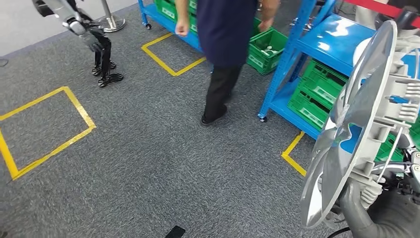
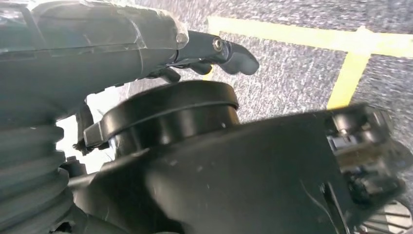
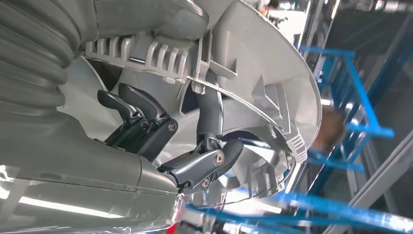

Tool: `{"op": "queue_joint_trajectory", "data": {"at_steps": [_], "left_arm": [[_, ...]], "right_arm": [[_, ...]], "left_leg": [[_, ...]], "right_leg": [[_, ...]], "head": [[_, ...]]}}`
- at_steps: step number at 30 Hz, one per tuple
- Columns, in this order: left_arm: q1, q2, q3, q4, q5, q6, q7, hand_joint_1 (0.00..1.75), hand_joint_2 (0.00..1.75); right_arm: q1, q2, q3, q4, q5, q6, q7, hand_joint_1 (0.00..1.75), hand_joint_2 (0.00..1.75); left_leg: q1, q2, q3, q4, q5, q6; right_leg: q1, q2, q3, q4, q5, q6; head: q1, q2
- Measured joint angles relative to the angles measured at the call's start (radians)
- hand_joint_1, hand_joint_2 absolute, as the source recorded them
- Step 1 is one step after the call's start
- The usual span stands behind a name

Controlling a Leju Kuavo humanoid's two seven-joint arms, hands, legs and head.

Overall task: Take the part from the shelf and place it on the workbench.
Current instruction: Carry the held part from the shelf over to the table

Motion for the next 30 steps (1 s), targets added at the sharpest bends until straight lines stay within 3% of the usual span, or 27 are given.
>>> {"op": "queue_joint_trajectory", "data": {"at_steps": [1, 3, 4, 5, 6, 7, 9, 10, 12, 13, 14, 16, 18, 20, 21, 22, 24, 26, 27, 29, 30], "left_arm": [[0.000, 0.001, 0.000, 0.000, 0.005, 0.002, 0.000, 0.00, 1.75], [-0.001, 0.002, 0.000, 0.000, 0.016, 0.006, 0.000, 0.00, 1.75], [-0.001, 0.003, 0.000, 0.000, 0.022, 0.007, 0.000, 0.00, 1.75], [0.000, 0.005, 0.000, 0.000, 0.026, 0.007, 0.000, 0.00, 1.75], [0.000, 0.008, 0.001, 0.001, 0.030, 0.006, 0.000, 0.00, 1.75], [0.000, 0.011, 0.001, 0.001, 0.032, 0.006, 0.000, 0.00, 1.75], [-0.001, 0.017, 0.001, 0.002, 0.033, 0.006, 0.000, 0.00, 1.75], [-0.002, 0.018, 0.001, 0.002, 0.034, 0.005, 0.000, 0.00, 1.75], [-0.003, 0.020, 0.001, 0.002, 0.035, 0.006, 0.000, 0.00, 1.75], [-0.002, 0.021, 0.001, 0.002, 0.037, 0.008, 0.000, 0.00, 1.75], [-0.001, 0.024, 0.001, 0.002, 0.041, 0.012, 0.000, 0.00, 1.75], [-0.001, 0.031, 0.001, 0.002, 0.059, 0.024, 0.000, 0.00, 1.75], [-0.003, 0.038, 0.002, 0.002, 0.088, 0.031, -0.004, 0.00, 1.75], [-0.004, 0.045, 0.005, 0.001, 0.119, 0.031, -0.029, 0.00, 1.75], [-0.004, 0.047, 0.006, 0.001, 0.132, 0.031, -0.045, 0.00, 1.75], [-0.002, 0.049, 0.008, 0.001, 0.143, 0.032, -0.059, 0.00, 1.75], [-0.001, 0.051, 0.010, 0.001, 0.161, 0.036, -0.060, 0.00, 1.75], [-0.002, 0.050, 0.013, 0.001, 0.171, 0.045, -0.044, 0.00, 1.75], [-0.003, 0.050, 0.015, 0.001, 0.172, 0.051, -0.039, 0.00, 1.75], [-0.004, 0.049, 0.019, 0.000, 0.169, 0.063, -0.038, 0.00, 1.75], [-0.005, 0.049, 0.020, 0.000, 0.166, 0.069, -0.038, 0.00, 1.75]], "right_arm": [[0.000, 0.001, 0.003, 0.000, 0.002, 0.001, -0.005, 1.75, 1.75], [0.001, 0.002, 0.009, 0.001, 0.003, 0.003, -0.022, 1.75, 1.75], [0.000, 0.005, 0.012, 0.003, 0.003, 0.004, -0.033, 1.75, 1.75], [0.000, 0.008, 0.016, 0.006, 0.002, 0.006, -0.044, 1.75, 1.75], [-0.001, 0.011, 0.020, 0.009, 0.001, 0.007, -0.054, 1.75, 1.75], [-0.002, 0.015, 0.024, 0.012, 0.000, 0.008, -0.061, 1.75, 1.75], [-0.004, 0.022, 0.031, 0.015, -0.001, 0.009, -0.067, 1.75, 1.75], [-0.005, 0.024, 0.034, 0.016, -0.001, 0.009, -0.068, 1.75, 1.75], [-0.007, 0.028, 0.039, 0.018, -0.002, 0.009, -0.070, 1.75, 1.75], [-0.008, 0.030, 0.042, 0.019, -0.005, 0.010, -0.072, 1.75, 1.75], [-0.009, 0.033, 0.045, 0.020, -0.011, 0.012, -0.077, 1.75, 1.75], [-0.013, 0.042, 0.051, 0.024, -0.030, 0.020, -0.098, 1.75, 1.75], [-0.018, 0.050, 0.055, 0.029, -0.054, 0.024, -0.123, 1.75, 1.75], [-0.021, 0.056, 0.057, 0.036, -0.079, 0.022, -0.141, 1.75, 1.75], [-0.021, 0.057, 0.057, 0.039, -0.091, 0.021, -0.147, 1.75, 1.75], [-0.021, 0.057, 0.056, 0.042, -0.105, 0.020, -0.153, 1.75, 1.75], [-0.022, 0.057, 0.055, 0.045, -0.134, 0.022, -0.163, 1.75, 1.75], [-0.025, 0.057, 0.052, 0.048, -0.160, 0.029, -0.171, 1.75, 1.75], [-0.028, 0.057, 0.051, 0.049, -0.170, 0.033, -0.174, 1.75, 1.75], [-0.035, 0.057, 0.050, 0.054, -0.184, 0.037, -0.182, 1.75, 1.75], [-0.038, 0.057, 0.050, 0.057, -0.188, 0.038, -0.185, 1.75, 1.75]], "left_leg": [[0.000, -0.010, 0.000, -0.001, 0.002, 0.006], [-0.006, -0.032, 0.001, -0.002, 0.004, 0.016], [-0.011, -0.043, 0.001, -0.001, 0.004, 0.020], [-0.016, -0.055, 0.002, -0.001, 0.004, 0.023], [-0.020, -0.068, 0.003, -0.001, 0.004, 0.024], [-0.024, -0.080, 0.006, -0.001, 0.004, 0.025], [-0.030, -0.103, 0.009, 0.000, 0.004, 0.025], [-0.030, -0.114, 0.007, 0.000, 0.005, 0.024], [-0.027, -0.132, -0.001, 0.000, 0.010, 0.018], [-0.026, -0.142, -0.005, -0.001, 0.013, 0.013], [-0.027, -0.138, -0.007, 0.001, 0.012, 0.009], [-0.029, -0.095, -0.028, 0.040, -0.017, -0.004], [-0.020, -0.052, -0.085, 0.152, -0.078, -0.020], [-0.005, -0.049, -0.138, 0.256, -0.111, -0.035], [0.001, -0.047, -0.142, 0.264, -0.102, -0.042], [0.006, -0.040, -0.123, 0.230, -0.074, -0.047], [0.008, 0.008, -0.051, 0.102, -0.013, -0.056], [0.001, 0.053, -0.009, 0.018, 0.008, -0.044], [-0.004, 0.057, -0.008, 0.010, 0.003, -0.032], [-0.004, 0.031, -0.013, 0.009, 0.006, -0.009], [-0.004, 0.016, -0.013, 0.008, 0.007, -0.002]], "right_leg": [[0.000, 0.021, -0.015, 0.039, -0.029, 0.001], [0.005, 0.059, -0.073, 0.173, -0.100, -0.006], [0.009, 0.065, -0.104, 0.239, -0.123, -0.011], [0.013, 0.068, -0.123, 0.276, -0.128, -0.017], [0.017, 0.070, -0.126, 0.274, -0.109, -0.025], [0.022, 0.076, -0.111, 0.233, -0.074, -0.034], [0.029, 0.112, -0.058, 0.104, 0.004, -0.056], [0.031, 0.129, -0.037, 0.053, 0.024, -0.062], [0.033, 0.140, -0.020, 0.010, 0.028, -0.067], [0.034, 0.130, -0.017, 0.000, 0.029, -0.067], [0.033, 0.118, -0.013, -0.008, 0.031, -0.067], [0.028, 0.094, -0.005, -0.024, 0.037, -0.068], [0.026, 0.070, -0.002, -0.029, 0.039, -0.069], [0.025, 0.043, -0.002, -0.028, 0.037, -0.067], [0.023, 0.031, -0.001, -0.027, 0.036, -0.065], [0.020, 0.020, 0.001, -0.026, 0.033, -0.061], [0.018, 0.002, 0.005, -0.020, 0.025, -0.048], [0.020, -0.012, 0.007, -0.012, 0.017, -0.034], [0.022, -0.020, 0.008, -0.012, 0.015, -0.030], [0.021, -0.038, 0.013, -0.012, 0.009, -0.021], [0.018, -0.029, 0.012, -0.003, -0.003, -0.017]], "head": [[0.000, 0.000], [0.001, 0.000], [0.001, 0.000], [0.001, 0.000], [0.001, 0.000], [0.001, 0.000], [0.001, 0.000], [0.001, 0.000], [0.000, 0.000], [0.001, 0.000], [0.001, 0.000], [0.001, 0.000], [0.000, 0.000], [0.000, 0.000], [0.000, 0.000], [0.000, 0.000], [-0.001, 0.000], [-0.001, 0.000], [-0.001, 0.000], [-0.001, 0.000], [-0.001, 0.000]]}}
